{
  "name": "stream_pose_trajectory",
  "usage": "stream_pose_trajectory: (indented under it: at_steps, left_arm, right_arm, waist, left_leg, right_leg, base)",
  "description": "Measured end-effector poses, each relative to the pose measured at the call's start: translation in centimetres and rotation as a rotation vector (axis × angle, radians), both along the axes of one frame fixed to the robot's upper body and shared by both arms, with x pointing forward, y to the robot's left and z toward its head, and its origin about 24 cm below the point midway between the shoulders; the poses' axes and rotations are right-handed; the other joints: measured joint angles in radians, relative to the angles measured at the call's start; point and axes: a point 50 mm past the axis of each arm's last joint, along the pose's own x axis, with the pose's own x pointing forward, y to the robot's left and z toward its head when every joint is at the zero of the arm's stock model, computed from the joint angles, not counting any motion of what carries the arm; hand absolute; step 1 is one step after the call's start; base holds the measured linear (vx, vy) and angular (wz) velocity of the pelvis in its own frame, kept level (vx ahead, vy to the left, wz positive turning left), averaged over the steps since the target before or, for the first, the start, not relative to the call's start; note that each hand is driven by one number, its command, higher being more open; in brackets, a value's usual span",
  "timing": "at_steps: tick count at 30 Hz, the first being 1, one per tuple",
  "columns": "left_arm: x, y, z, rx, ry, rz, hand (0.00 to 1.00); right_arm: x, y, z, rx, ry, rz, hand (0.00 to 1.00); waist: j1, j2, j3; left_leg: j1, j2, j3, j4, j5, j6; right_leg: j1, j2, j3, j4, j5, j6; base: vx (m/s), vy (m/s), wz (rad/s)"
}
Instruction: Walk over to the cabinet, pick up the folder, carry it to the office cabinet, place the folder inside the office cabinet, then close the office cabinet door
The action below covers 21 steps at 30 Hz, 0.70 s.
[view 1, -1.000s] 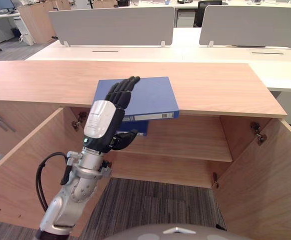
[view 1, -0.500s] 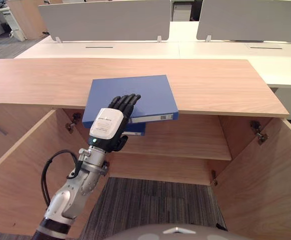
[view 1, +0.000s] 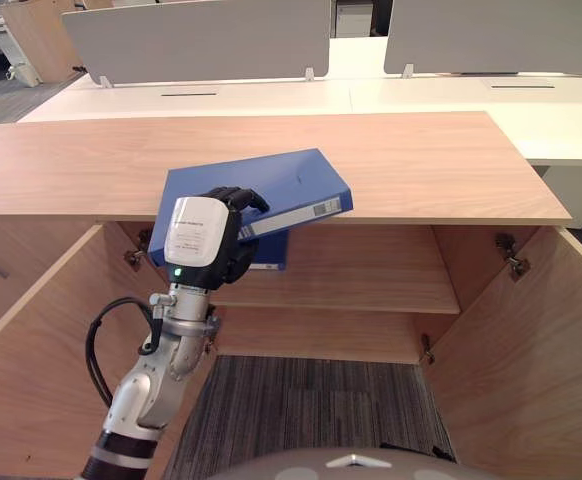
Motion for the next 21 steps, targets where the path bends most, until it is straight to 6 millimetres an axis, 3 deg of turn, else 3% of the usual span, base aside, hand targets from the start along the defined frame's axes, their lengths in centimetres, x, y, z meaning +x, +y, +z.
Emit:
stream_pose_trajectory:
  at_steps: [7,9,15,21]
  left_arm:
    - [-0.6,-1.8,1.7,-0.316,-0.053,-0.065,0.00]
    - [-1.2,-3.1,2.8,-0.448,-0.085,-0.151,0.00]
    - [-2.4,-5.8,4.1,-0.632,-0.076,-0.361,0.00]
    - [-3.0,-7.4,4.7,-0.872,-0.035,-0.487,0.00]
  right_arm:
    - [0.2,0.1,0.0,-0.003,-0.001,0.034,1.00]
    - [0.1,0.2,0.0,-0.007,0.003,0.024,1.00]
    - [0.3,0.3,0.0,-0.013,0.005,0.047,1.00]
    - [0.7,0.3,0.1,-0.039,0.007,0.099,1.00]
  waist:
    - [0.000,-0.002,0.002]
    - [0.000,-0.003,0.002]
    - [-0.001,-0.002,-0.002]
    - [0.000,0.004,-0.013]
  left_leg:
    - [-0.004,0.002,0.023,0.000,-0.006,-0.002]
    - [-0.007,0.001,0.026,0.000,-0.008,0.001]
    - [-0.008,0.002,0.033,0.000,-0.009,0.001]
    - [-0.013,0.004,0.045,0.008,-0.013,0.003]
  right_leg:
    - [-0.015,0.001,0.030,0.002,0.004,0.006]
    - [-0.020,0.000,0.034,0.004,0.004,0.007]
    - [-0.026,0.001,0.048,0.009,0.004,0.007]
    - [-0.041,0.001,0.063,0.020,0.004,0.007]
  base:
    - [-0.01,-0.007,-0.09]
    - [-0.01,-0.012,-0.04]
    - [-0.02,-0.011,-0.03]
    - [-0.04,-0.021,-0.07]
